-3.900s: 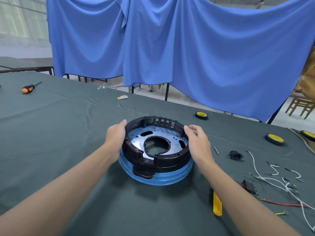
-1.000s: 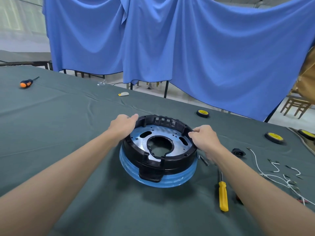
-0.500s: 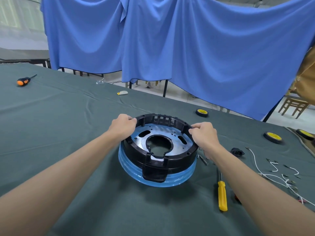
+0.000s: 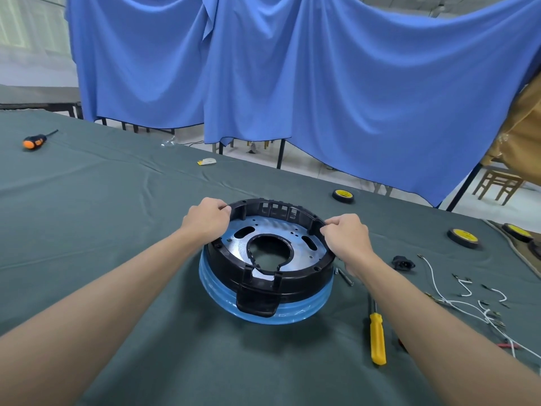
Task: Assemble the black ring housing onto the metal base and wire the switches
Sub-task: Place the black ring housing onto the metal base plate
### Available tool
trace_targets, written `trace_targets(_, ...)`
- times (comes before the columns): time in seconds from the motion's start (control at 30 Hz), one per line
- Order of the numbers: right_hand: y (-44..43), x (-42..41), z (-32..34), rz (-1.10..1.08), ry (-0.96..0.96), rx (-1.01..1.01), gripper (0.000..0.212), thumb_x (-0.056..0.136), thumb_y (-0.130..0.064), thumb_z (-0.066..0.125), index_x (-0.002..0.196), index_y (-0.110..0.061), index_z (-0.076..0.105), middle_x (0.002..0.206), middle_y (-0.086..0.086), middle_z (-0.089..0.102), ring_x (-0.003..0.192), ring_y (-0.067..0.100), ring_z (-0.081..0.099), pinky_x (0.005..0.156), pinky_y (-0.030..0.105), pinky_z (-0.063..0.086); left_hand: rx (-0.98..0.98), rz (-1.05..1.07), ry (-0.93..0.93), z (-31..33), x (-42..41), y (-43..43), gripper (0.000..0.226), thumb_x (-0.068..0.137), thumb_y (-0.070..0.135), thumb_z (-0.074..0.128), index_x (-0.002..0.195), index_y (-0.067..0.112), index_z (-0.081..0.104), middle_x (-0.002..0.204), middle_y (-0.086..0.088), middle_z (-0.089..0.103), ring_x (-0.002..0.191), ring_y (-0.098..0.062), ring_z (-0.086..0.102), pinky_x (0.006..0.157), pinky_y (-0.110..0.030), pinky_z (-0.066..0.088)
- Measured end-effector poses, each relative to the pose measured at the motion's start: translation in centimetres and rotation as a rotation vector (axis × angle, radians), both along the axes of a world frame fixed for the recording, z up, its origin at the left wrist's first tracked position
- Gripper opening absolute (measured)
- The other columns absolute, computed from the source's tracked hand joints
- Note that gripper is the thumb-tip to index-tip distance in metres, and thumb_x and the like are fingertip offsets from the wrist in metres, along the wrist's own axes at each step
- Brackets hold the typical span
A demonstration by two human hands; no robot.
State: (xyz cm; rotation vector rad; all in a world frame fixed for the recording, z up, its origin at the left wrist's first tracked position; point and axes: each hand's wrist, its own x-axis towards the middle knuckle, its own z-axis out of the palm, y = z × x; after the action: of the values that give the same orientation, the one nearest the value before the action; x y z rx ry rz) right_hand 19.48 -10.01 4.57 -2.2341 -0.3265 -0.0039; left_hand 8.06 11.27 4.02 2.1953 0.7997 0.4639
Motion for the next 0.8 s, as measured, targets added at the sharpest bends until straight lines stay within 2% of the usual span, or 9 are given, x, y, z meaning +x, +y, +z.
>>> trace_targets(0.13, 0.0, -0.2, 0.1, -0.005, 0.007, -0.013, 0.032, 0.08, 0.002, 0.042, 0.101, 0.008, 0.065, 0.103, 0.023, 0.068, 0.109, 0.029, 0.05, 0.089, 0.055, 0.048, -0.029, 0.014, -0.003, 0.0, 0.1, 0.0, 0.034, 0.101, 0.021, 0.036, 0.101, -0.004, 0.06, 0.083, -0.014, 0.057, 0.085, -0.031, 0.048, 0.074, -0.036, 0.038)
trace_targets(0.2, -0.1, -0.2, 0.1, 0.001, 0.014, 0.001, 0.031, 0.081, 0.001, 0.042, 0.103, 0.008, 0.063, 0.102, 0.024, 0.067, 0.11, 0.032, 0.05, 0.093, 0.056, 0.048, -0.053, 0.016, -0.008, 0.0, 0.1, 0.0, 0.035, 0.1, 0.02, 0.036, 0.103, -0.004, 0.061, 0.091, -0.019, 0.063, 0.085, -0.029, 0.048, 0.074, -0.035, 0.037)
trace_targets(0.3, -0.4, -0.3, 0.1, 0.007, 0.02, 0.047, 0.028, 0.088, -0.01, 0.048, 0.105, 0.009, 0.061, 0.113, 0.026, 0.062, 0.107, 0.037, 0.053, 0.096, 0.054, 0.045, -0.1, 0.037, -0.008, -0.1, 0.1, -0.3, 0.026, 0.101, 0.026, 0.038, 0.098, 0.009, 0.057, 0.112, -0.022, 0.064, 0.091, -0.028, 0.048, 0.077, -0.034, 0.036)
trace_targets(0.37, -0.6, -0.2, 0.1, 0.015, 0.033, 0.074, 0.034, 0.092, -0.024, 0.05, 0.086, 0.008, 0.062, 0.114, 0.024, 0.063, 0.103, 0.03, 0.056, 0.096, 0.05, 0.044, -0.108, 0.1, 0.025, -0.1, 0.2, -0.8, 0.029, 0.101, 0.036, 0.039, 0.101, 0.009, 0.049, 0.113, -0.015, 0.058, 0.097, -0.03, 0.048, 0.08, -0.034, 0.035)
trace_targets(0.43, -0.9, -0.1, 0.1, 0.005, 0.024, 0.06, 0.039, 0.092, -0.033, 0.048, 0.068, -0.002, 0.05, 0.092, 0.022, 0.068, 0.088, 0.034, 0.059, 0.091, 0.047, 0.048, -0.056, 0.129, 0.066, -0.2, 0.3, -1.3, 0.032, 0.099, 0.045, 0.039, 0.104, 0.013, 0.042, 0.107, -0.006, 0.052, 0.098, -0.031, 0.047, 0.08, -0.035, 0.034)
trace_targets(0.5, -1.1, -0.4, 0.2, -0.027, 0.018, 0.026, 0.04, 0.089, -0.038, 0.045, 0.064, -0.006, 0.044, 0.071, 0.013, 0.058, 0.075, 0.033, 0.055, 0.083, 0.049, 0.054, -0.042, 0.107, 0.075, -0.1, 0.4, -1.4, 0.034, 0.098, 0.047, 0.041, 0.107, 0.015, 0.042, 0.103, -0.005, 0.052, 0.099, -0.031, 0.049, 0.078, -0.036, 0.036)
trace_targets(0.57, -1.3, -1.0, 0.0, -0.039, 0.021, -0.019, 0.038, 0.085, -0.043, 0.043, 0.062, -0.012, 0.039, 0.076, 0.011, 0.055, 0.075, 0.032, 0.054, 0.075, 0.043, 0.054, -0.131, 0.089, 0.047, 0.0, 0.5, -1.3, 0.037, 0.099, 0.045, 0.044, 0.114, 0.011, 0.048, 0.112, -0.01, 0.055, 0.104, -0.032, 0.05, 0.081, -0.038, 0.038)
trace_targets(0.67, -1.3, -1.5, -0.4, -0.003, 0.023, -0.047, 0.04, 0.085, -0.046, 0.041, 0.061, -0.015, 0.034, 0.074, 0.006, 0.049, 0.072, 0.029, 0.046, 0.062, 0.034, 0.038, -0.216, 0.097, 0.003, -0.4, 0.6, -1.2, 0.036, 0.099, 0.04, 0.046, 0.112, 0.007, 0.053, 0.114, -0.012, 0.056, 0.105, -0.032, 0.051, 0.085, -0.039, 0.041)
trace_targets(0.8, -1.4, -1.2, -0.3, 0.034, 0.083, 0.022, 0.045, 0.091, -0.046, 0.043, 0.062, -0.016, 0.027, 0.065, 0.0, 0.041, 0.063, 0.023, 0.039, 0.058, 0.032, 0.031, -0.058, 0.17, 0.108, -0.7, 0.4, -1.9, 0.033, 0.097, 0.042, 0.043, 0.093, 0.01, 0.045, 0.095, -0.008, 0.052, 0.093, -0.032, 0.049, 0.075, -0.036, 0.038)
